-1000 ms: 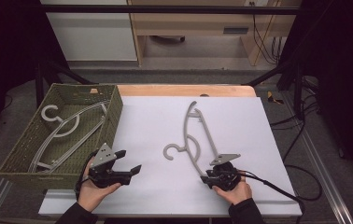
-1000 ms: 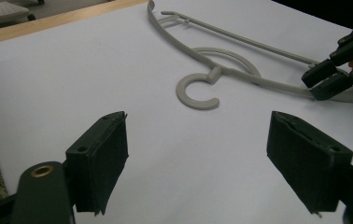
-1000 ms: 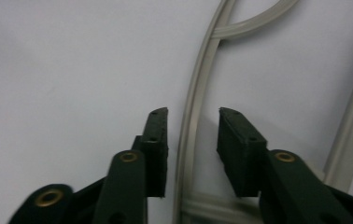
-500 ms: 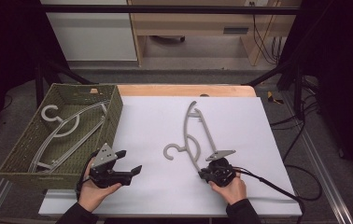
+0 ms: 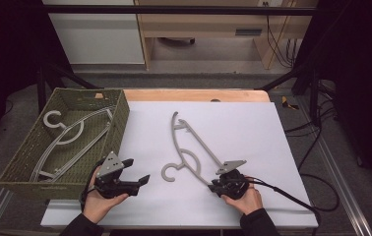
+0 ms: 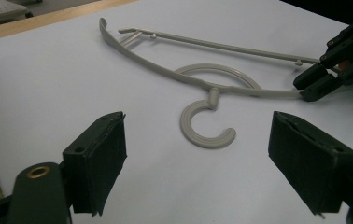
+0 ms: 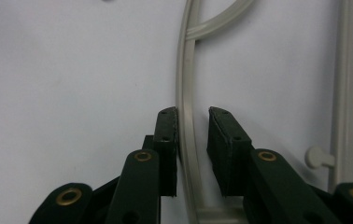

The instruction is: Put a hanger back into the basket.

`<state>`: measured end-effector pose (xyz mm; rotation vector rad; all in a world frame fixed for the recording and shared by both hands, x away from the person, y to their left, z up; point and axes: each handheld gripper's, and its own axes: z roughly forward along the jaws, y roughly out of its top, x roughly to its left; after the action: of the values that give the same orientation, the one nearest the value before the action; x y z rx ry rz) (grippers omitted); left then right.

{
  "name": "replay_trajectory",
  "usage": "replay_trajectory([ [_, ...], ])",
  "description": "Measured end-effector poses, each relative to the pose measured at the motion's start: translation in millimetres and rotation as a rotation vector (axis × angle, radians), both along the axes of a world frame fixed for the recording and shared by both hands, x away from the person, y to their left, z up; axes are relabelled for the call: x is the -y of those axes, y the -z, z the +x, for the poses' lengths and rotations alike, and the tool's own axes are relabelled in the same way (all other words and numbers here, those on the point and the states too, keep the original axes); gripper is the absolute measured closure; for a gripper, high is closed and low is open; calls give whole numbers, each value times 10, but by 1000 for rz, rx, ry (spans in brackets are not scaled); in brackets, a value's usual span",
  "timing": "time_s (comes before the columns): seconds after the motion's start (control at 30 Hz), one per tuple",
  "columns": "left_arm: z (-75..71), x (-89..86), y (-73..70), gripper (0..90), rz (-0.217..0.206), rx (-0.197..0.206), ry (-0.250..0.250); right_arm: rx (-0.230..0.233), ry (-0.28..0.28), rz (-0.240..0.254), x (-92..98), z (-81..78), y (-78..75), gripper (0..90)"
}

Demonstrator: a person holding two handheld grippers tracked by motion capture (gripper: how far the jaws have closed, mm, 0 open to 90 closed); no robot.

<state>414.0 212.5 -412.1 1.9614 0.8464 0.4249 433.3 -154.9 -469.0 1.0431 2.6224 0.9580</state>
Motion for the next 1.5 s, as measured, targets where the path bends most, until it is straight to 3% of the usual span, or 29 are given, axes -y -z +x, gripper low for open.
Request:
replay_trajectory([
  [0.13,-1,8,5,188,4,-1,2,35,-3,-30,-11,-54,10,755],
  [0.3,0,12,5,188,6,-2,6,10,-7,-40,-19,-35,-4,813],
  [0.4,-2,6,-5,188,8,1,13,-14,-39,-31,12,20,-16,825],
  [0.43,-3,-3,-16,188,6,5,17,-40,-32,-19,13,27,-27,826],
  [0.53,-6,-30,-54,187,-1,18,28,-49,-62,10,61,67,-62,827],
  [0.67,-27,-78,-150,183,2,44,43,-53,-105,97,129,47,-209,828],
  [0.83,-53,-140,-334,164,38,90,89,-53,-162,156,200,6,-404,828],
  [0.93,-54,-166,-398,151,92,112,104,-54,-224,207,225,-49,-576,830],
  [1.03,-43,-177,-426,141,154,129,137,-60,-254,218,201,-82,-649,830],
  [1.13,-25,-152,-421,133,207,137,172,-77,-305,261,158,-119,-752,830],
  [1.2,0,-124,-401,132,270,135,213,-73,-327,274,151,-118,-768,830],
  [1.3,31,-56,-344,128,348,146,236,-89,-361,318,132,-138,-804,830],
  [1.43,78,59,-248,136,414,151,261,-104,-387,333,123,-177,-835,829],
  [1.5,107,115,-209,161,443,125,278,-111,-395,342,127,-191,-847,829],
])
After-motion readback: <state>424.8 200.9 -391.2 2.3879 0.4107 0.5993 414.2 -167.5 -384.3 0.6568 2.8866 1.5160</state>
